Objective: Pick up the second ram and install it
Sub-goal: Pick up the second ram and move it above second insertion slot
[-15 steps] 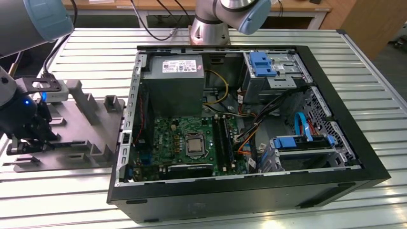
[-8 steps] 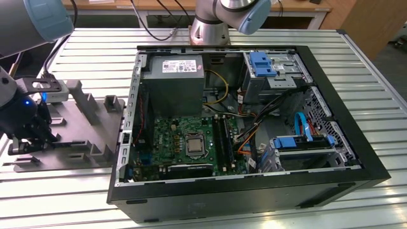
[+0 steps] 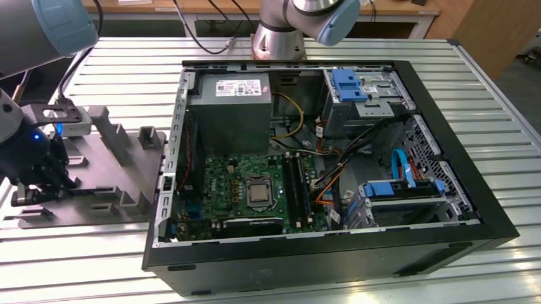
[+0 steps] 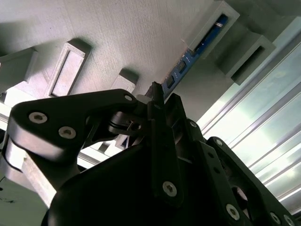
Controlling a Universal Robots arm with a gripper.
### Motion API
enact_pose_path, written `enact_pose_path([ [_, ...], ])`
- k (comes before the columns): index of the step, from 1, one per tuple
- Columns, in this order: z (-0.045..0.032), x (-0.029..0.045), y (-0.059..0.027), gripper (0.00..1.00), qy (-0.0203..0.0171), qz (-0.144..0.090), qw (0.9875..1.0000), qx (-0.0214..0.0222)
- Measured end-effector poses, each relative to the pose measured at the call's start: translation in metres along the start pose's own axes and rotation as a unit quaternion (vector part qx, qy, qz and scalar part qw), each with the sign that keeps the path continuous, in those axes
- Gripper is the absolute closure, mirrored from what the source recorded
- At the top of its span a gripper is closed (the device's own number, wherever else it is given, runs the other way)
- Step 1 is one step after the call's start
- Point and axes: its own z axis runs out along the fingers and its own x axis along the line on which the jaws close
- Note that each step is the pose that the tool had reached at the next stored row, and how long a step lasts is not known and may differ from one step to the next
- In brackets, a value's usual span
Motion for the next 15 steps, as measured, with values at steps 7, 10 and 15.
enact_pose_path([
  [7, -0.0028, -0.0001, 0.0000, 0.75, -0.0001, 0.000, 1.0000, 0.0001],
  [10, -0.0029, 0.0000, -0.0017, 0.75, 0.0000, 0.000, 1.0000, 0.0000],
  [15, -0.0029, 0.0000, -0.0017, 0.75, 0.0000, 0.000, 1.0000, 0.0000],
])
